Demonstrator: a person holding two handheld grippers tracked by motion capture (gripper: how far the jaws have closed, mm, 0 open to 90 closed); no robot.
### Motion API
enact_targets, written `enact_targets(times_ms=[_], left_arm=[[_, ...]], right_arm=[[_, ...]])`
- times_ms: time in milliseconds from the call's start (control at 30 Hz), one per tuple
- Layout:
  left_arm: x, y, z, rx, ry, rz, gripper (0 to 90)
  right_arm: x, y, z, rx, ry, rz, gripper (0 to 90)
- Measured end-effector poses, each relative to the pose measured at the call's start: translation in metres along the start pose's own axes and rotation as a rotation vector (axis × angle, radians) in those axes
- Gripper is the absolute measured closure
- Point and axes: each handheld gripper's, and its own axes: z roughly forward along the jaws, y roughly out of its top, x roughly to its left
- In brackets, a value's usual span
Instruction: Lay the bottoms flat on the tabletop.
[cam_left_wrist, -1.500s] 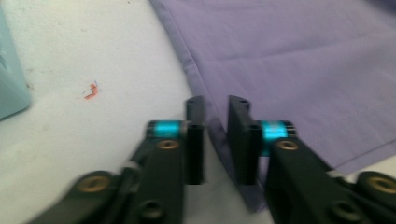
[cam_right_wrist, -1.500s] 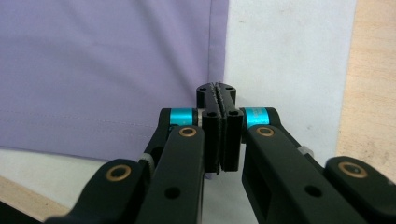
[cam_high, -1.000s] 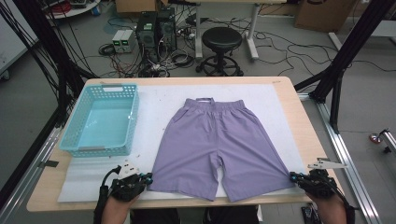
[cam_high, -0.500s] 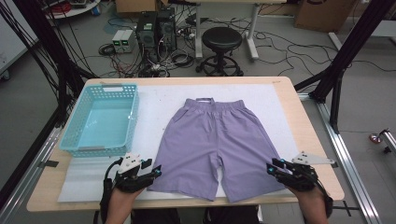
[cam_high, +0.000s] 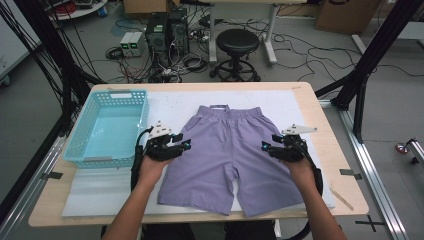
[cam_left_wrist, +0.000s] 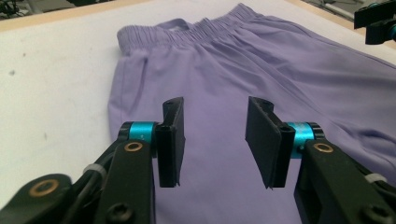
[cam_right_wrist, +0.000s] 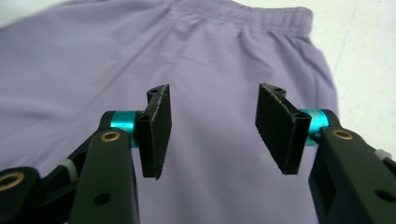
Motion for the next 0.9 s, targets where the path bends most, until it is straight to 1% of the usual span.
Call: enact_targets(times_ms=[33,67,100,133,167,200,233,267,300,333,367,400,467,500,533,567,600,633,667,733,767,800,900], left_arm=[[0.006,0.006,0.014,0.014,0.011,0.002,57.9],[0.009,0.008,0.021,0.021,0.017,-0.002,57.9],[0.009,0.008,0.021,0.021,0.017,-0.002,57.8],[0.015,0.012,0.034,0.042,0.028,-0.012,57.7],[0.015,0.012,0.034,0.042,0.028,-0.012,57.2],[0.017,0.013,0.041,0.052,0.034,-0.013,57.2],[0.019,0.013,0.046,0.063,0.046,-0.011,57.3],[0.02,0.013,0.05,0.075,0.058,-0.013,57.3],[0.021,0.013,0.054,0.078,0.064,-0.013,59.2],[0.022,0.013,0.056,0.076,0.067,-0.012,59.2],[0.022,0.013,0.057,0.071,0.07,-0.008,60.0],[0.024,0.013,0.057,0.065,0.076,-0.014,61.1],[0.025,0.013,0.055,0.064,0.078,-0.02,60.7],[0.026,0.013,0.054,0.062,0.077,-0.026,60.7],[0.027,0.014,0.051,0.056,0.079,-0.034,57.9],[0.028,0.014,0.049,0.048,0.081,-0.043,55.4],[0.028,0.015,0.046,0.042,0.079,-0.053,53.2],[0.028,0.016,0.043,0.038,0.079,-0.064,53.2],[0.027,0.016,0.041,0.032,0.078,-0.068,50.7],[0.024,0.017,0.035,0.026,0.07,-0.064,46.8],[0.022,0.017,0.033,0.027,0.083,-0.064,43.3],[0.022,0.016,0.03,0.025,0.084,-0.074,40.0],[0.024,0.015,0.023,0.025,0.097,-0.079,36.4]], right_arm=[[-0.004,0.004,0.007,0.015,-0.012,-0.003,45.6],[-0.008,0.007,0.013,0.029,-0.024,-0.004,45.1],[-0.008,0.007,0.013,0.029,-0.024,-0.004,45.1],[-0.014,0.015,0.028,0.055,-0.04,0.0,44.5],[-0.014,0.015,0.028,0.055,-0.04,0.0,44.5],[-0.017,0.023,0.043,0.083,-0.053,-0.011,44.8],[-0.017,0.027,0.052,0.106,-0.057,-0.018,46.3],[-0.017,0.027,0.052,0.106,-0.057,-0.018,46.3],[-0.017,0.034,0.067,0.111,-0.043,-0.028,52.0],[-0.017,0.034,0.067,0.111,-0.043,-0.028,52.0],[-0.017,0.039,0.076,0.128,-0.036,-0.028,53.6],[-0.015,0.047,0.091,0.117,-0.001,-0.026,59.5],[-0.012,0.058,0.105,0.119,0.029,-0.02,61.9],[-0.012,0.058,0.105,0.119,0.029,-0.02,61.9],[-0.007,0.068,0.117,0.1,0.059,-0.022,62.4],[-0.004,0.072,0.123,0.106,0.063,-0.031,62.4],[-0.001,0.075,0.129,0.124,0.065,-0.038,62.4],[-0.001,0.075,0.129,0.124,0.065,-0.038,62.4],[0.001,0.077,0.133,0.125,0.067,-0.041,62.4],[0.004,0.08,0.139,0.109,0.077,-0.015,62.4],[0.006,0.08,0.142,0.107,0.08,-0.008,62.4],[0.007,0.08,0.146,0.116,0.08,-0.011,62.4],[0.011,0.081,0.155,0.151,0.073,-0.027,62.4]])
